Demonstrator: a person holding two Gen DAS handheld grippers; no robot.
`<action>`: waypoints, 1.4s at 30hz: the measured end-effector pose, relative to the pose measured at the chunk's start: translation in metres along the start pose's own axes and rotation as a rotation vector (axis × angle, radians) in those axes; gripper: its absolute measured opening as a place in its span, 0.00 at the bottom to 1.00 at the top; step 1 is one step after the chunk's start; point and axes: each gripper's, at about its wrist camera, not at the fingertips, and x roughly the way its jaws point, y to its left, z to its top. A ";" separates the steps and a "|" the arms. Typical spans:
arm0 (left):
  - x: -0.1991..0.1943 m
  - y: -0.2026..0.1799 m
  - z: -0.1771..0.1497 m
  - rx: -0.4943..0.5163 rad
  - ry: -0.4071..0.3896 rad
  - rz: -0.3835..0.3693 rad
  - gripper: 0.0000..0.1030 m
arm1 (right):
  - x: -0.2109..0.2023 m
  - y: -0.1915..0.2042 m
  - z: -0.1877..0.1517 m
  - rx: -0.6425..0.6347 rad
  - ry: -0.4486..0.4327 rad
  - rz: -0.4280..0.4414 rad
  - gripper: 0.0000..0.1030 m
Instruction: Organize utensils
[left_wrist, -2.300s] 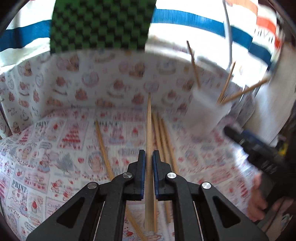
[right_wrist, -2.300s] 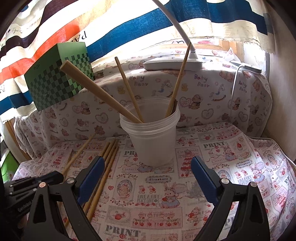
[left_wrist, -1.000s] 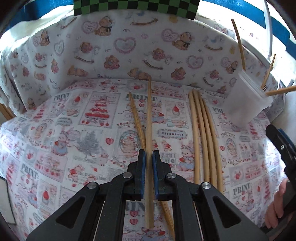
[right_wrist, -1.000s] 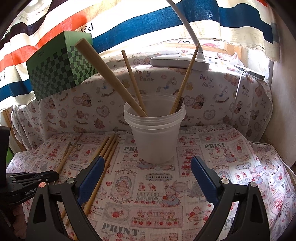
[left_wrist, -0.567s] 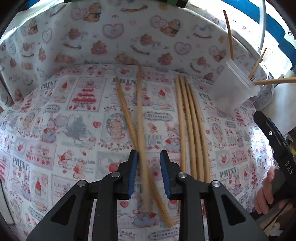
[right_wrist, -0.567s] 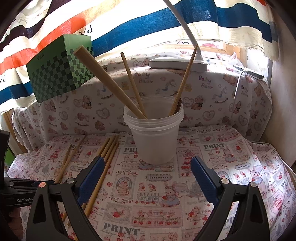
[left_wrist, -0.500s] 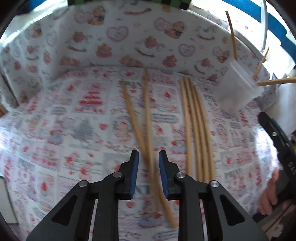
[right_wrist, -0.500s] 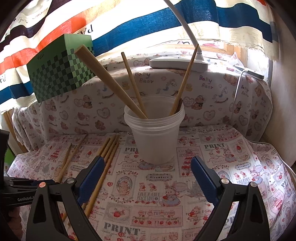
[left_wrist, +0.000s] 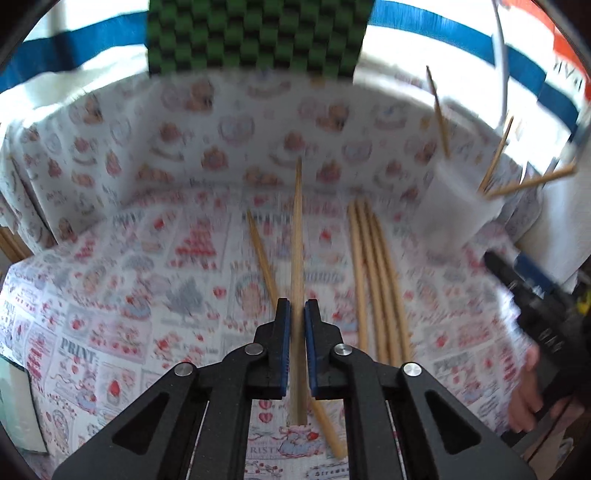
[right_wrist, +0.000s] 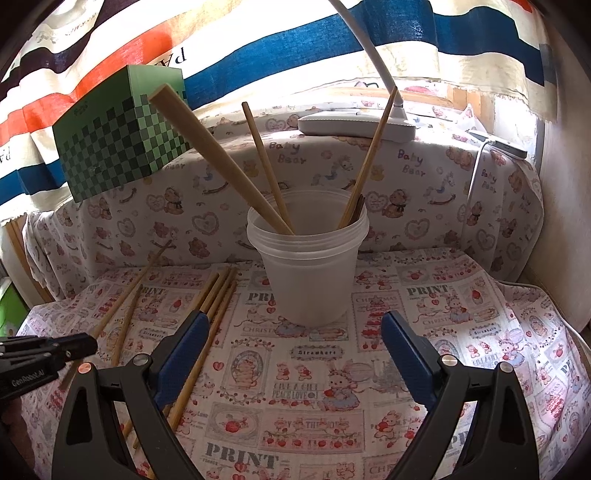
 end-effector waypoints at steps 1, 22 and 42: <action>-0.008 0.003 0.000 -0.010 -0.033 -0.007 0.07 | 0.000 0.001 -0.001 0.000 0.006 0.010 0.93; -0.079 0.004 0.004 -0.052 -0.463 0.017 0.06 | 0.022 0.066 -0.045 -0.116 0.343 0.215 0.27; -0.084 -0.001 0.000 -0.061 -0.488 0.003 0.06 | -0.021 0.076 -0.047 -0.232 0.174 0.094 0.07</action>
